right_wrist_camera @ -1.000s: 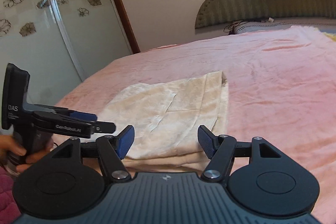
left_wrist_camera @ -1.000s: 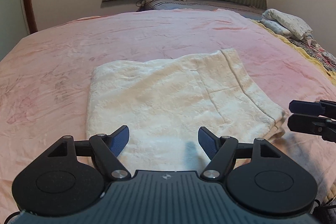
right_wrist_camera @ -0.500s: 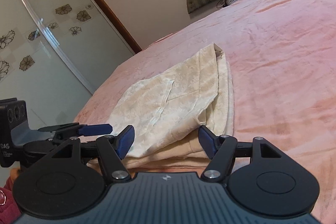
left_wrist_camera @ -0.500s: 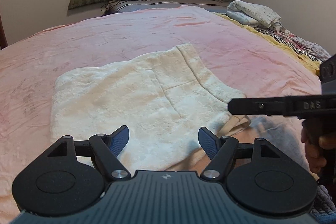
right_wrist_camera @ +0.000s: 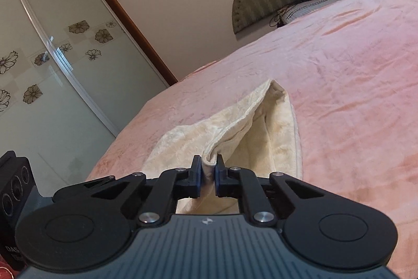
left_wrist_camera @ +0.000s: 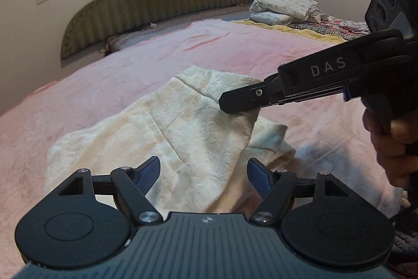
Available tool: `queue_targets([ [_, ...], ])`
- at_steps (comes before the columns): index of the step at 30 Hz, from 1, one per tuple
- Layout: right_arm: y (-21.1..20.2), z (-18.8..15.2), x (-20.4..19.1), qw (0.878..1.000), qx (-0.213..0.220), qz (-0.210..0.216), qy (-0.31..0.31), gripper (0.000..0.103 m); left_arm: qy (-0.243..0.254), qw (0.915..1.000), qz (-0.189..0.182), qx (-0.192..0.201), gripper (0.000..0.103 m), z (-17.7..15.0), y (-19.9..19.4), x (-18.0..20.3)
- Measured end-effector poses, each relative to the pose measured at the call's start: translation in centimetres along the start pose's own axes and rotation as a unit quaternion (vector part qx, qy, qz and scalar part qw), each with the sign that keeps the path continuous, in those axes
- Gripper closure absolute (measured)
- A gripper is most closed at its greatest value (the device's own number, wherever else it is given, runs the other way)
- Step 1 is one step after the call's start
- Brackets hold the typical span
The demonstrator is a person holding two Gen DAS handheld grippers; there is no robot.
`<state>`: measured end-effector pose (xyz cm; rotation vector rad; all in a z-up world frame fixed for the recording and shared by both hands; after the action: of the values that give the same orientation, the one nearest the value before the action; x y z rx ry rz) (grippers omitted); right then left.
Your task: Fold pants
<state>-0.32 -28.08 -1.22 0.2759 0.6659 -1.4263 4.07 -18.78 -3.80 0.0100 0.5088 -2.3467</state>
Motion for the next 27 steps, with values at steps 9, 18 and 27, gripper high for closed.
queue_targets([
  [9,0.6,-0.3,0.5,1.000,0.006,-0.009,0.014,0.094,-0.080,0.9966,-0.010,-0.018,0.086,-1.5,0.6,-2.0],
  [18,-0.7,-0.6,1.5,0.999,0.003,-0.042,-0.004,0.094,-0.041,0.9986,-0.028,-0.018,0.091,-1.8,1.0,0.2],
  [27,-0.4,-2.4,2.7,0.996,-0.024,-0.079,-0.021,0.094,-0.105,0.9926,-0.060,-0.010,0.035,-0.9,-1.6,-2.5],
])
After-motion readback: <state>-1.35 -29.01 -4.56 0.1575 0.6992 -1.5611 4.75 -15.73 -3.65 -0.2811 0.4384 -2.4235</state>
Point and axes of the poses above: each gripper's, at about its wrist camera, not at the fingertips, and y roughly the way its jaws point, x to its right, z to its top, the point moved 4 cm from there along y, roughly the way its jaws point, and after that the axes turned 15 degrees about x, right-handed, at the moved point
